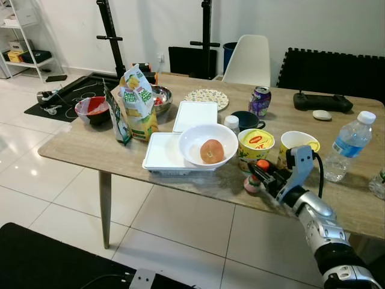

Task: Restocking fridge

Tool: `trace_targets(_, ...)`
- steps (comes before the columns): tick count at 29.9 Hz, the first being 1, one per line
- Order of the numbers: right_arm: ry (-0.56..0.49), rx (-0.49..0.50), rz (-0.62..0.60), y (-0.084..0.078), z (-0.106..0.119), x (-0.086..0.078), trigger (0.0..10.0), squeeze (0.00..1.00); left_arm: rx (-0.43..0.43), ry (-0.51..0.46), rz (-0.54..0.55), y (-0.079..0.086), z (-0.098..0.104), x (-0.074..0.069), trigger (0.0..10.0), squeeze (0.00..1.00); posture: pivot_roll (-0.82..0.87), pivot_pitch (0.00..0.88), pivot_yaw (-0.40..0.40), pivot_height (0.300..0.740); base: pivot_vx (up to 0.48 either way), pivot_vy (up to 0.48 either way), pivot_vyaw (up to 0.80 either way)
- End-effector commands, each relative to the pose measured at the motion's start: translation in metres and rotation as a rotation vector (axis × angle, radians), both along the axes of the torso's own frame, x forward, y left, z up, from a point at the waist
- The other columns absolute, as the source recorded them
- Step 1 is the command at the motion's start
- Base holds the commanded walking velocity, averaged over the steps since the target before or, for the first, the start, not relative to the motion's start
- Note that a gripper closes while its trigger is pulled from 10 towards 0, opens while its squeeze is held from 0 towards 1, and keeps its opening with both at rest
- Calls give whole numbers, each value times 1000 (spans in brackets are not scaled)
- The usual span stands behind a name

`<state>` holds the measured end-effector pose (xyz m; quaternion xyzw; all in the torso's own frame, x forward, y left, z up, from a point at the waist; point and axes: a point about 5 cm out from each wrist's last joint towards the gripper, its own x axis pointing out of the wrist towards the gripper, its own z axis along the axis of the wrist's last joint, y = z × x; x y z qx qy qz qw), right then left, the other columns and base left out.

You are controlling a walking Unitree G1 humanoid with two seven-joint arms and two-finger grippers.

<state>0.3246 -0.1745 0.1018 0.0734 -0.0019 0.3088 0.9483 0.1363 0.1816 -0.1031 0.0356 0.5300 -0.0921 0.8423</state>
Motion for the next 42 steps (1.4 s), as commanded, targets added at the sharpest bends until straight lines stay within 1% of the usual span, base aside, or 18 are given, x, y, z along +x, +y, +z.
trace_targets(1, -34, 11, 58, 1, 6, -3, 0, 0, -2, 20, -10, -2, -2, -5, 10000, 0, -53, 0, -27, 740, 0, 0, 0)
trace_targets(7, -53, 40, 148, 4, 8, -11, 0, 0, 18, 30, -11, -1, -3, -7, 10000, 0, -52, 0, -26, 740, 0, 0, 0)
trace_targets(11, -55, 83, 309, 9, 11, -28, 0, 0, 23, 35, -4, -1, -3, -8, 10000, 0, -52, 0, -26, 740, 0, 0, 0)
trace_targets(14, -44, 78, 402, 12, 9, -39, 0, 0, 26, 36, -4, -1, -3, -8, 10000, 0, -53, 0, -25, 740, 0, 0, 0)
trace_targets(16, 12, 52, 514, 14, 1, -54, 0, 0, 27, 35, -2, 0, -3, -8, 10000, 0, -53, 0, -25, 740, 0, 0, 0)
trace_targets(17, 12, 52, 514, 14, 1, -54, 0, 0, 27, 35, -2, 0, -3, -8, 10000, 0, -53, 0, -25, 740, 0, 0, 0)
trace_targets(22, 118, -48, 580, 17, -22, -68, 0, 0, 30, 33, -5, 0, -3, -7, 10000, 0, -56, 0, -24, 740, 0, 0, 0)
trace_targets(23, 176, -138, 570, 17, -40, -73, 0, 0, 32, 33, -8, 0, -3, -7, 10000, 0, -57, 0, -22, 740, 0, 0, 0)
trace_targets(28, 232, -232, 542, 14, -55, -77, 0, 0, 35, 32, -9, 0, -3, -7, 10000, 0, -57, 0, -23, 740, 0, 0, 0)
trace_targets(29, 280, -282, 495, 10, -67, -78, 0, 0, 36, 33, -10, 0, -3, -7, 10000, 0, -58, 0, -22, 740, 0, 0, 0)
trace_targets(30, 400, -417, 349, -3, -96, -80, 10000, 0, 39, 33, -11, 0, -3, -6, 10000, 0, -57, 0, -22, 740, 0, 0, 0)
trace_targets(31, 400, -417, 349, -3, -96, -80, 10000, 0, 39, 33, -11, 0, -3, -6, 10000, 0, -57, 0, -22, 740, 0, 0, 0)
trace_targets(32, 514, -523, 185, -18, -118, -85, 10000, 0, 41, 33, -12, 0, -3, -7, 10000, 0, -57, 0, -22, 740, 0, 0, 0)
trace_targets(34, 569, -588, 90, -29, -129, -89, 10000, 0, 42, 33, -12, 0, -3, -7, 10000, 0, -57, 0, -22, 740, 0, 0, 0)
trace_targets(38, 691, -625, -140, -52, -147, -107, 10000, 0, 45, 34, -12, 0, -3, -7, 10000, 0, -56, 0, -24, 740, 0, 0, 0)
trace_targets(39, 691, -625, -140, -52, -147, -107, 10000, 0, 45, 34, -12, 0, -3, -7, 10000, 0, -56, 0, -24, 740, 0, 0, 0)
trace_targets(41, 792, -668, -337, -71, -160, -127, 10000, 0, 48, 35, -10, 0, -3, -7, 10000, 0, -53, 0, -26, 740, 0, 0, 0)
trace_targets(42, 792, -668, -337, -71, -160, -127, 10000, 0, 48, 35, -10, 0, -3, -7, 10000, 0, -53, 0, -26, 740, 0, 0, 0)
